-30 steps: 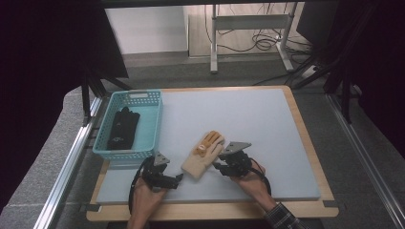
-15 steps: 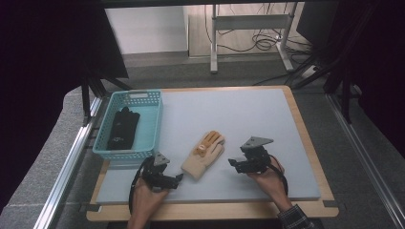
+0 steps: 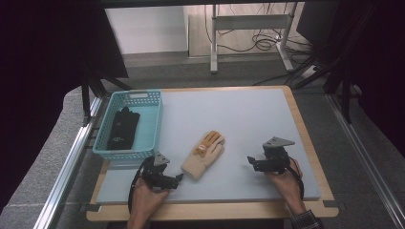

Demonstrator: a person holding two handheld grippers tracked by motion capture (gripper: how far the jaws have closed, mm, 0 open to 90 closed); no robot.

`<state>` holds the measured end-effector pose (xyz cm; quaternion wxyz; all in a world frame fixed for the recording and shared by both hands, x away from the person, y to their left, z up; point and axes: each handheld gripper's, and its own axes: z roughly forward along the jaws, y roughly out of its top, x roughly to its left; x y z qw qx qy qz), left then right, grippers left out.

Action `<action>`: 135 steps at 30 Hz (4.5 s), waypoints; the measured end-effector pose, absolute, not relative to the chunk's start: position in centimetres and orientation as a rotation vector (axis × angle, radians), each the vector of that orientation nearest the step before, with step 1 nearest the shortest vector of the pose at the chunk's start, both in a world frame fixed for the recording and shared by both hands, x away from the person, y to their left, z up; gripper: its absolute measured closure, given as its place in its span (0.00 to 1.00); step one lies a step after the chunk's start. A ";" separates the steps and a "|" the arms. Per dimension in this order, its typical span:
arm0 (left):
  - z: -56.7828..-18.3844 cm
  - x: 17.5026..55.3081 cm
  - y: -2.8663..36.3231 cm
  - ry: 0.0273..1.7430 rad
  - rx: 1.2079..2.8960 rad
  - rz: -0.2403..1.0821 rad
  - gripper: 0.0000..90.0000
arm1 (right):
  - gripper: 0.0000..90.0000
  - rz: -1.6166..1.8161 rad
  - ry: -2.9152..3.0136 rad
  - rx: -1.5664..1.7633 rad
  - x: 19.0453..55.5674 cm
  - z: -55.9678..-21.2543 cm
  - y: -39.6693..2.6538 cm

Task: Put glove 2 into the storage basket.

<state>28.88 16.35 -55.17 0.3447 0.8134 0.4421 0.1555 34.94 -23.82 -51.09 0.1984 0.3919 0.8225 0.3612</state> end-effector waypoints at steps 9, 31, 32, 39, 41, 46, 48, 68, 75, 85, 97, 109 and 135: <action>-55.2 28.9 16.4 1.147 2.113 0.404 0.03 | 0.20 0.961 2.284 1.155 35.1 -53.1 -25.6; -53.7 28.6 15.7 1.112 2.109 0.336 0.02 | 0.19 0.959 2.284 1.150 35.1 -53.1 -25.6; -53.4 28.5 15.5 1.107 2.105 0.334 0.03 | 0.19 0.959 2.284 1.149 35.1 -53.1 -25.6; -50.8 29.0 14.2 1.101 2.065 0.297 0.04 | 0.19 0.959 2.283 1.149 35.1 -53.2 -25.6; -49.8 29.4 13.3 1.085 2.079 0.306 0.04 | 0.19 0.959 2.283 1.148 35.1 -53.2 -25.6; -48.9 30.9 10.8 1.049 2.122 0.315 0.05 | 0.19 0.960 2.283 1.148 35.1 -53.2 -25.6; -49.2 31.8 9.7 1.047 2.145 0.312 0.05 | 0.19 0.960 2.283 1.147 35.1 -53.2 -25.6; -52.8 35.2 5.8 1.048 2.304 0.291 0.24 | 0.19 0.960 2.282 1.146 35.1 -53.2 -25.6; -52.3 35.0 6.0 1.046 2.302 0.277 0.53 | 0.19 0.959 2.283 1.145 35.1 -53.2 -25.6; -51.5 36.0 7.4 1.060 2.235 0.215 0.61 | 0.19 0.959 2.283 1.145 35.1 -53.2 -25.6; -47.7 37.1 9.1 1.078 2.192 0.306 0.61 | 0.19 0.960 2.283 1.147 35.1 -53.2 -25.6; -43.0 38.8 14.4 1.211 2.110 0.423 0.60 | 0.19 0.961 2.283 1.149 35.1 -53.2 -25.6; -43.7 42.2 27.4 1.706 1.931 0.509 0.60 | 0.19 0.962 2.283 1.150 35.1 -53.2 -25.6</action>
